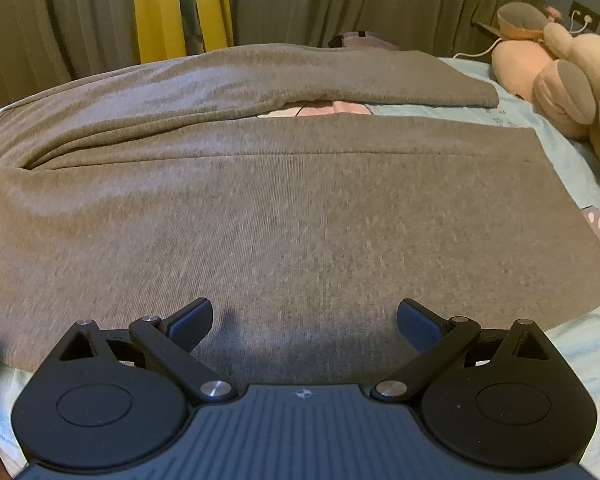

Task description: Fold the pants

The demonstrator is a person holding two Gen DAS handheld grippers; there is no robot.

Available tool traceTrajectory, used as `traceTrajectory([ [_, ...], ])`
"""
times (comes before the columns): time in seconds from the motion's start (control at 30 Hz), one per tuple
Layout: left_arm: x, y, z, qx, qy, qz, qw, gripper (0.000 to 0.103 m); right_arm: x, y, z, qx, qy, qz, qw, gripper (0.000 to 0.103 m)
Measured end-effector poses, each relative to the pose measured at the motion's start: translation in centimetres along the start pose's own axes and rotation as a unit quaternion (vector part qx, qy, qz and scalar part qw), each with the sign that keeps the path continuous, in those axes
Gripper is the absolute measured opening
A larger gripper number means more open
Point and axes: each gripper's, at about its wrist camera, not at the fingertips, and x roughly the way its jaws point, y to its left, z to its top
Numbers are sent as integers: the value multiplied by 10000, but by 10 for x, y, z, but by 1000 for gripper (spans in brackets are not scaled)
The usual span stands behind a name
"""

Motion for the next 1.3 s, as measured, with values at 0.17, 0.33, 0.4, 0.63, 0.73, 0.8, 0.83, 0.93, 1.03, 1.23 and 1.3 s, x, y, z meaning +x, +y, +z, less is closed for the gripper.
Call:
traceTrajectory([
  [0.17,-4,3,0,-100,-100,-16,9999,103,11,-1,3,126,158,0,9998,99],
  [0.33,-31,32,2,-621,-695,253,9953,103,34,-10,7,461,612,-63,9970,99],
  [0.4,-45,46,2,-710,-1070,773,9887,103,44,-14,9,637,714,-31,9954,99],
  [0.63,-63,63,31,-704,-2135,2045,9527,103,58,-20,16,985,655,27,9930,99],
  [0.73,-38,69,59,-1527,-1935,1013,9638,103,61,-18,18,950,628,-30,9935,99],
  [0.8,-14,64,74,-1837,-1793,748,9636,103,62,-21,22,923,717,38,9931,99],
  [0.83,1,61,81,-1906,-1703,745,9639,103,63,-22,27,887,776,80,9930,99],
  [0.93,38,51,89,-1838,-1693,1145,9615,103,65,-32,47,928,567,191,9939,99],
  [1.03,57,50,77,-1618,-1791,1610,9570,103,81,-43,86,1133,362,214,9927,83],
  [1.23,71,69,72,-1990,-2085,1959,9373,103,140,-50,200,1500,-236,90,9884,30],
  [1.3,78,73,73,-2090,-2041,2075,9336,103,167,-50,242,1782,-305,-11,9835,33],
])
